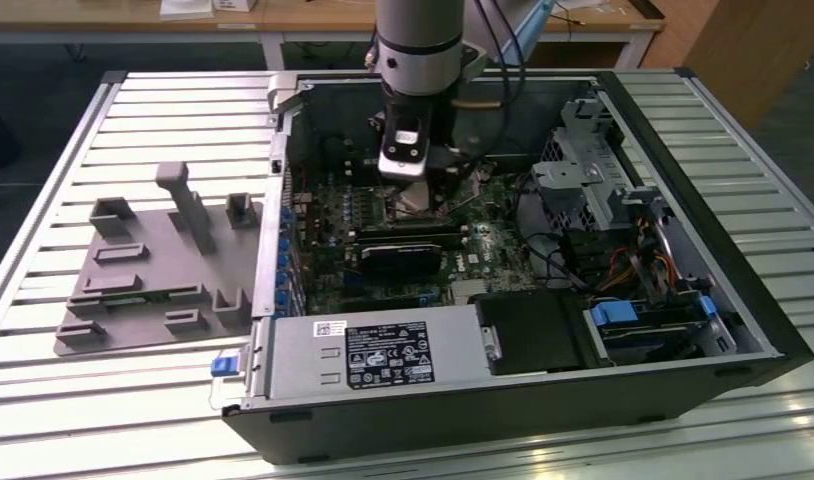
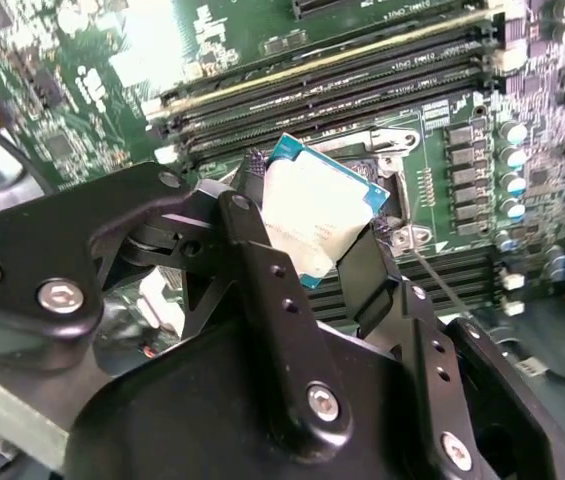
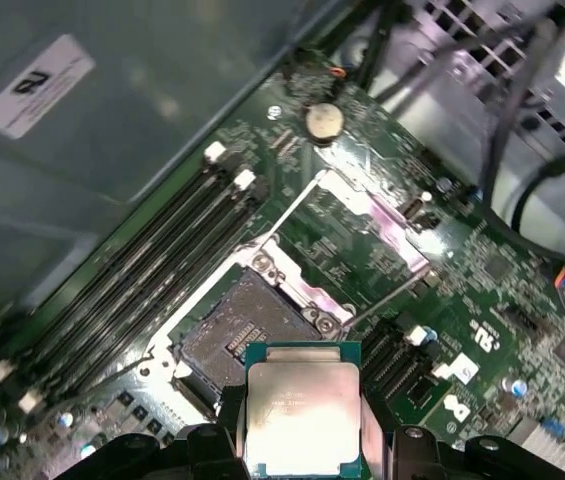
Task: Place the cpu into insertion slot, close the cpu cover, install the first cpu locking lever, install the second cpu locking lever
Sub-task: 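Place the cpu into insertion slot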
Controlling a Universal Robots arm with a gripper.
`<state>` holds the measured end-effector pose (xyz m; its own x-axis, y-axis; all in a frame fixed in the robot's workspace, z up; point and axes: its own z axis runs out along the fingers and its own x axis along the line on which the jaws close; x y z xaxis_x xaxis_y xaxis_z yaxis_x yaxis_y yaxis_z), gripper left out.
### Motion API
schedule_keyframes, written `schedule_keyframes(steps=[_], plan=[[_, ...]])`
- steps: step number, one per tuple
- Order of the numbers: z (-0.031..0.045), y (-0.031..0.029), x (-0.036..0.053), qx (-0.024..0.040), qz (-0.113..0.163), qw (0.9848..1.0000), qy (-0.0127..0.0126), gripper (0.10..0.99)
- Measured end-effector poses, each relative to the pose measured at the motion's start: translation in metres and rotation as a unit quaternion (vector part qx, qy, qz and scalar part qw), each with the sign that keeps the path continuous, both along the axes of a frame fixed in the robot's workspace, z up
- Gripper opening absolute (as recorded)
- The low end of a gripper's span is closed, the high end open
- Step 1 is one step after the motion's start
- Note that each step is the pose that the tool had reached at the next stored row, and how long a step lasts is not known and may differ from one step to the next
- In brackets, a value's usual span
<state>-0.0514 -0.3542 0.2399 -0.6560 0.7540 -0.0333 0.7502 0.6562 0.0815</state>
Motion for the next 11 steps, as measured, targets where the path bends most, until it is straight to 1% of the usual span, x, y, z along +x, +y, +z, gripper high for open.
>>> schedule_keyframes(steps=[2, 5, 9, 11], plan=[[-0.0008, 0.0000, 0.0000, 0.0000, -0.018, 0.9998, 0.0000, 0.537], [-0.0016, 0.0001, 0.0000, -0.0001, -0.037, 0.9993, 0.0000, 0.537], [-0.0026, 0.0001, 0.0000, -0.0001, -0.070, 0.9976, 0.0000, 0.537], [-0.0029, 0.0004, 0.0001, 0.0000, -0.081, 0.9967, 0.0000, 0.537]])
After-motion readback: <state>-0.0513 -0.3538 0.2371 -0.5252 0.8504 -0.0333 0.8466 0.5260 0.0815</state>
